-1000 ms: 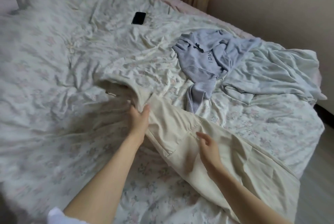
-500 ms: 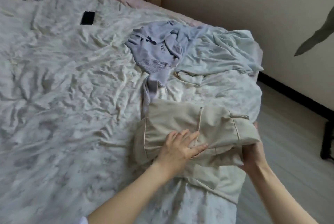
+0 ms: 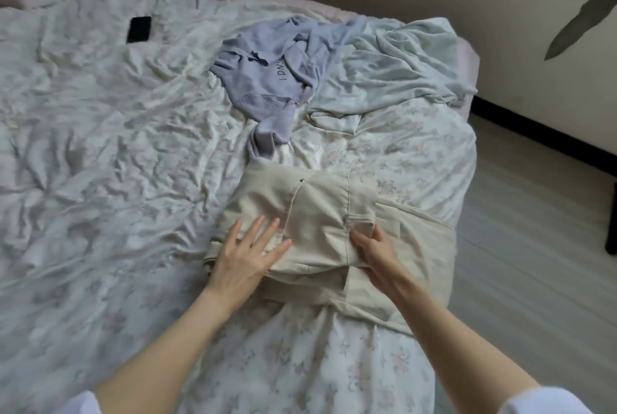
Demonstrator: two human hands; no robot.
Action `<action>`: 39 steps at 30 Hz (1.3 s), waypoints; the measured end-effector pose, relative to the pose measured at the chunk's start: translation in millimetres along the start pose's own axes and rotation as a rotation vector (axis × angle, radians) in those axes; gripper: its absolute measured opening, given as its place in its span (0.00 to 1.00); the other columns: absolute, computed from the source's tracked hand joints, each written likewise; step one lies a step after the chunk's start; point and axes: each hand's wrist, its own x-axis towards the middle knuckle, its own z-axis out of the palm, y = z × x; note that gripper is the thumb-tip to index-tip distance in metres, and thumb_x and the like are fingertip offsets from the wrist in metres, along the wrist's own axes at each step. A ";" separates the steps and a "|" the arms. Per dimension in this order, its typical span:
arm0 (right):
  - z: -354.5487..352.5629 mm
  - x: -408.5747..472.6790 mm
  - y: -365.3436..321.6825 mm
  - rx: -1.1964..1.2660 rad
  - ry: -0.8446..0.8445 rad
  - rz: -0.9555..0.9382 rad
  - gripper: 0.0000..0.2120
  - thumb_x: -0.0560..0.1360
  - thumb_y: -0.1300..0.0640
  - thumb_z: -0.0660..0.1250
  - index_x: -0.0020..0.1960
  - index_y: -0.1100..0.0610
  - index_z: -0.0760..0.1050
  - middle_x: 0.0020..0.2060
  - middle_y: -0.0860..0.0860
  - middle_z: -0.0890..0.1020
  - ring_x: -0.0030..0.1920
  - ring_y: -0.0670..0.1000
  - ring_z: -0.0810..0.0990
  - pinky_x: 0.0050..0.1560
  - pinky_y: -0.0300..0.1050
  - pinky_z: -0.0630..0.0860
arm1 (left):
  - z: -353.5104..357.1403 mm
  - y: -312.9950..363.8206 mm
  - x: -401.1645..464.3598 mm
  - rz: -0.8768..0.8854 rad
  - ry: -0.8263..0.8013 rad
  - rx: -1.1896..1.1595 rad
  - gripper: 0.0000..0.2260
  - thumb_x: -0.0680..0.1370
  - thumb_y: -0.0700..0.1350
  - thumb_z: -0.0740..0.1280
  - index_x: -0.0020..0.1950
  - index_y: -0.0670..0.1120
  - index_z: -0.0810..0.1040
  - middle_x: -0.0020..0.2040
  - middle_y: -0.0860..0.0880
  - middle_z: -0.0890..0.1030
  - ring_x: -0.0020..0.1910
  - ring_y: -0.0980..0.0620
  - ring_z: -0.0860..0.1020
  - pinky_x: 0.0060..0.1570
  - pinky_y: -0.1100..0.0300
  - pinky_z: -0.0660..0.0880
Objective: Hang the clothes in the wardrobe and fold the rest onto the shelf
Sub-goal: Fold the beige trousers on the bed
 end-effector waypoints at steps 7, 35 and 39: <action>54.7 4.4 30.6 -0.560 0.159 -0.010 0.15 0.74 0.63 0.61 0.61 0.59 0.68 0.56 0.58 0.78 0.58 0.59 0.76 0.60 0.53 0.72 | 24.2 -40.5 -37.5 -0.157 -0.387 -0.127 0.32 0.72 0.36 0.56 0.74 0.57 0.62 0.77 0.43 0.54 0.76 0.38 0.51 0.69 0.36 0.53; 145.2 -19.0 -34.3 -0.821 0.148 -0.426 0.25 0.81 0.51 0.50 0.77 0.53 0.50 0.76 0.54 0.56 0.74 0.54 0.55 0.73 0.55 0.53 | -53.1 -78.5 8.2 -0.988 0.388 -1.681 0.11 0.74 0.38 0.69 0.48 0.54 0.79 0.43 0.57 0.84 0.44 0.58 0.82 0.39 0.67 0.76; 180.5 -40.8 -71.6 -0.673 0.009 -0.483 0.23 0.82 0.55 0.50 0.75 0.58 0.55 0.74 0.57 0.58 0.74 0.53 0.55 0.71 0.39 0.50 | -98.5 -110.9 -2.8 -1.056 0.482 -1.645 0.11 0.73 0.38 0.69 0.52 0.50 0.80 0.49 0.49 0.83 0.49 0.49 0.81 0.52 0.52 0.78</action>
